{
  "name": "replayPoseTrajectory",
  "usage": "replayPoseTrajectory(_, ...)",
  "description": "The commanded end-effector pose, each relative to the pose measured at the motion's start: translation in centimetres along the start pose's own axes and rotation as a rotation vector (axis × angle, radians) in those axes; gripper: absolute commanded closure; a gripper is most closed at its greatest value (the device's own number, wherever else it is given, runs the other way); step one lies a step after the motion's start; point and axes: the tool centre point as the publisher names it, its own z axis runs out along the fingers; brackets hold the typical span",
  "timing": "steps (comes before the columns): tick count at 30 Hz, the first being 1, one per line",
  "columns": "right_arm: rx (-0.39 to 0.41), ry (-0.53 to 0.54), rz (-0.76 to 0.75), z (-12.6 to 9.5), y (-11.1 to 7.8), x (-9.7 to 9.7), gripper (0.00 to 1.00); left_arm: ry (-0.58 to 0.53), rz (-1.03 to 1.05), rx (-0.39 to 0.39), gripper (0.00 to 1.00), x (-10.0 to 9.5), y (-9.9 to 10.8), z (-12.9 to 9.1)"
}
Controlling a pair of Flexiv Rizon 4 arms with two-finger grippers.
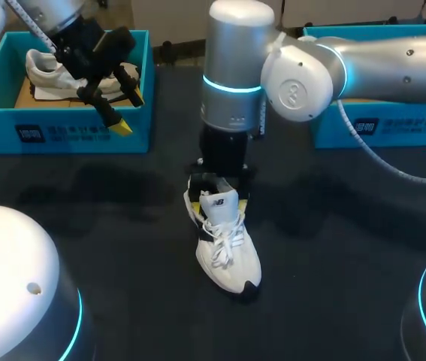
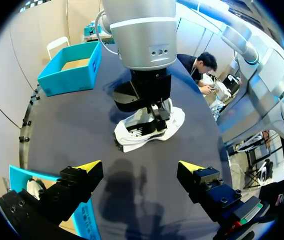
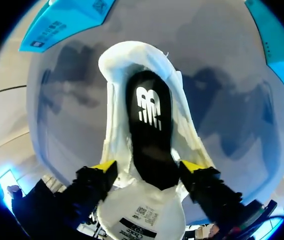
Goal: Take the shoe out of the shoebox, open the shoe tongue, remove and reinsert the insole, then place the shoe into the shoebox
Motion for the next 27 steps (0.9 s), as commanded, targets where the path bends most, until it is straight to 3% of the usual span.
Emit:
replayPoseTrajectory(1,0.009,0.002,0.000,0.4,0.1,-0.1,0.00,-0.002,0.000,-0.001,0.00,0.1,0.1,0.0)
replayPoseTrajectory(10,0.036,0.002,0.014,0.4,-0.6,-0.2,0.00,-0.002,0.000,-0.001,0.00,0.1,0.1,0.0)
replayPoseTrajectory(27,0.021,-0.026,0.061,-2.2,-2.8,1.2,0.00,-0.002,0.000,-0.001,0.00,0.1,0.1,0.0)
